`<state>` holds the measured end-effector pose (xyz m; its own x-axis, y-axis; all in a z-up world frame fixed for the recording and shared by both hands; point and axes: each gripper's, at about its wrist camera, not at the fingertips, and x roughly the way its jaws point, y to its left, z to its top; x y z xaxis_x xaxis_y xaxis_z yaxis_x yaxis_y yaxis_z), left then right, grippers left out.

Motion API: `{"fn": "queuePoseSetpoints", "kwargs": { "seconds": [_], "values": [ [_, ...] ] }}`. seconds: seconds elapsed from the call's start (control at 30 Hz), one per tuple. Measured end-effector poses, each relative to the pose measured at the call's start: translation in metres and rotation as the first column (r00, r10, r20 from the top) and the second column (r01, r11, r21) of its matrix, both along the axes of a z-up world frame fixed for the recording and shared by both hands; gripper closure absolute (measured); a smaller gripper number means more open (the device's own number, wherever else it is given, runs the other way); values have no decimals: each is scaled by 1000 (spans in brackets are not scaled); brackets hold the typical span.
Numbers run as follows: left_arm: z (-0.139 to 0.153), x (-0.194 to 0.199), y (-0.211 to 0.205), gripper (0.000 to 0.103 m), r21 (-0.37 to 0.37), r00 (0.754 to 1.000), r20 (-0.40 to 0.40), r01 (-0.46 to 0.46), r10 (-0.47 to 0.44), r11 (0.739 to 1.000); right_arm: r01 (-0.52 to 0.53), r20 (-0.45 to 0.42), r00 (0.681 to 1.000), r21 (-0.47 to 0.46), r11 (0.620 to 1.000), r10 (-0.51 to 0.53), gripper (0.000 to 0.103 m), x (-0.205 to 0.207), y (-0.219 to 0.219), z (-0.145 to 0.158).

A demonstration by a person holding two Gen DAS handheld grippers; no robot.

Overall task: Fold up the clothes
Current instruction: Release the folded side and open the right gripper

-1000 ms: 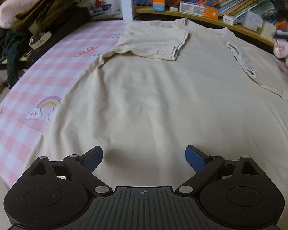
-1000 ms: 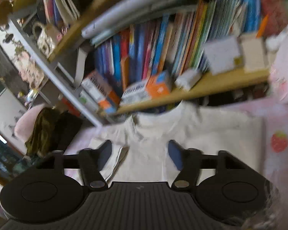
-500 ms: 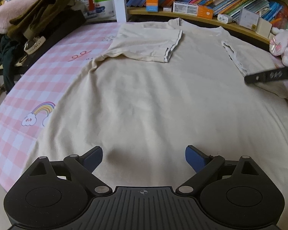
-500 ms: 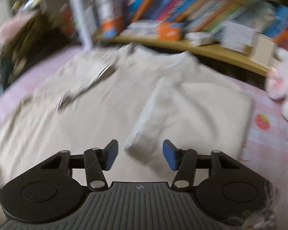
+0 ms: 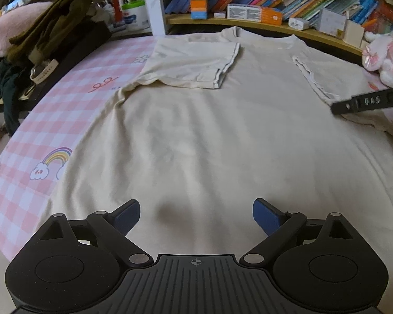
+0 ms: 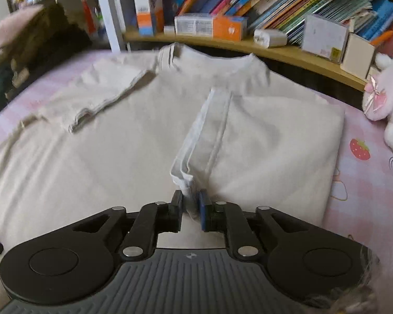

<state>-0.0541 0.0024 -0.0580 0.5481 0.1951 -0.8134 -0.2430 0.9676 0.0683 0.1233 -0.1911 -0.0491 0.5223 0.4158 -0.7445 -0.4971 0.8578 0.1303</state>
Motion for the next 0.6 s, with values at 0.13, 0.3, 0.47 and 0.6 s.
{"fn": "queuePoseSetpoints", "kwargs": {
  "seconds": [0.13,0.3,0.47,0.6],
  "values": [
    [1,1,-3,8,3,1000,3,-11,11,1000,5,3,1000,78,997,-5,61,-8,-10,11],
    [0,4,-12,8,0,1000,-2,0,0,1000,71,22,997,107,992,-74,53,-24,-32,23],
    [1,8,-26,8,2,1000,2,17,-17,1000,123,18,992,111,986,-126,52,-42,-57,25],
    [2,10,-37,8,2,1000,7,21,-21,1000,150,6,988,82,985,-151,49,-62,-75,21]
  ]
}}
